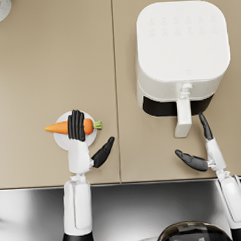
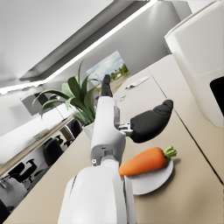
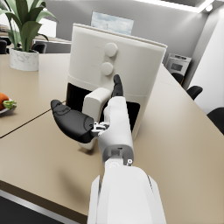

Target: Pick up the carrot and place it into the air fryer

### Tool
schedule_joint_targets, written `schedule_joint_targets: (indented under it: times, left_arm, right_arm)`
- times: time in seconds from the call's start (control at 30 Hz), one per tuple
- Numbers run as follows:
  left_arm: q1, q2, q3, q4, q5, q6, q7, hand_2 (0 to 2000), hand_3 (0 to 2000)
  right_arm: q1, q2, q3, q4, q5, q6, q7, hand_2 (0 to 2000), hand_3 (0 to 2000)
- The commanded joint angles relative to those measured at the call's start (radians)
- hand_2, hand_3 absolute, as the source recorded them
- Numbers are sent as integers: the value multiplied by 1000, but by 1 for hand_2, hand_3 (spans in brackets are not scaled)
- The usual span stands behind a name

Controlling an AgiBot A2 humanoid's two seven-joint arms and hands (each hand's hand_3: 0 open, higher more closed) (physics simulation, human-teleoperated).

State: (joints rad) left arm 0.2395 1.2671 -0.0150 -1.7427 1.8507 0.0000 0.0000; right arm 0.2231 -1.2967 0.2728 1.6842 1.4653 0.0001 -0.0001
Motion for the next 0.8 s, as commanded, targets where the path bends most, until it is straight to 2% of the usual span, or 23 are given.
schedule_joint_targets:
  times: [0.03, 0.3, 0.37, 0.4, 0.47, 0.57, 0.8]
  left_arm:
    - [64, 3, -46, 66, 45, 0, 0, 0, 0]
    - [113, 9, -85, 125, 408, 0, 0, 0, 0]
    - [132, 11, -82, 151, 499, -226, -28, 0, 0]
    - [145, 12, -85, 169, 544, -310, -50, 0, 0]
    - [155, 13, -93, 172, 636, -405, -89, 0, 0]
    - [169, 16, -84, 210, 772, -469, -115, 0, 0]
    - [229, 29, -12, 384, 1091, -503, -131, 0, 0]
  right_arm:
    - [6, -5, -20, -10, 1, 0, 0, 0, 0]
    - [-29, -7, -65, -16, 4, 0, 0, 0, 0]
    - [-28, -12, -67, -26, 4, 0, 0, 0, 0]
    - [-28, -14, -69, -26, 4, 0, 0, 0, 0]
    - [-32, -16, -74, -31, 4, 0, 0, 0, 0]
    - [-32, -23, -67, -33, 4, 0, 0, 0, 0]
    - [-22, -42, -58, -43, 4, 0, 0, 0, 0]
